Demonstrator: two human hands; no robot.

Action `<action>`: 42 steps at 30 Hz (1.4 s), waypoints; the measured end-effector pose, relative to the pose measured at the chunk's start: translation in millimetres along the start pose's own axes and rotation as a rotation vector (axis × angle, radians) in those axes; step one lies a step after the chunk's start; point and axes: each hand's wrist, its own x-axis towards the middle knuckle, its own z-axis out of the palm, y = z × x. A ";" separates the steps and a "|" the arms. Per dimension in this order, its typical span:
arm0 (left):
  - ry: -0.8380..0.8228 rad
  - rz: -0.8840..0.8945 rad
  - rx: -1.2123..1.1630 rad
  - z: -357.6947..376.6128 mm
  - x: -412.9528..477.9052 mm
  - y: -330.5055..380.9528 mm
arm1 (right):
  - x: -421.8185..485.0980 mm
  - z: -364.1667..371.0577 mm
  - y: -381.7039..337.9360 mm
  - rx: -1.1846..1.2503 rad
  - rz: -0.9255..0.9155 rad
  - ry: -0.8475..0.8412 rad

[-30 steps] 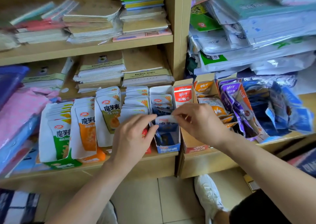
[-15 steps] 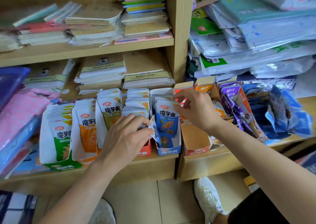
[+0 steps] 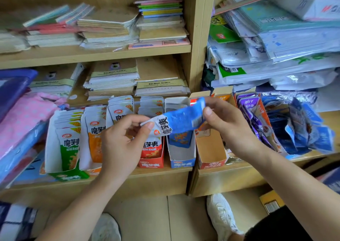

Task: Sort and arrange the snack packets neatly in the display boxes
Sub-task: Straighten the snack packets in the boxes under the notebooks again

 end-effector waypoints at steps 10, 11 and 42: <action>-0.036 -0.214 -0.142 5.5 -7.6 1.8 | 6.3 -6.1 3.0 0.018 0.020 0.065; -0.039 -0.153 -0.068 3.2 -6.7 -0.2 | 5.9 -5.8 2.6 0.031 0.002 0.069; -0.493 0.105 0.352 47.2 66.8 -9.8 | 60.4 -42.7 -12.7 -0.111 -0.050 0.270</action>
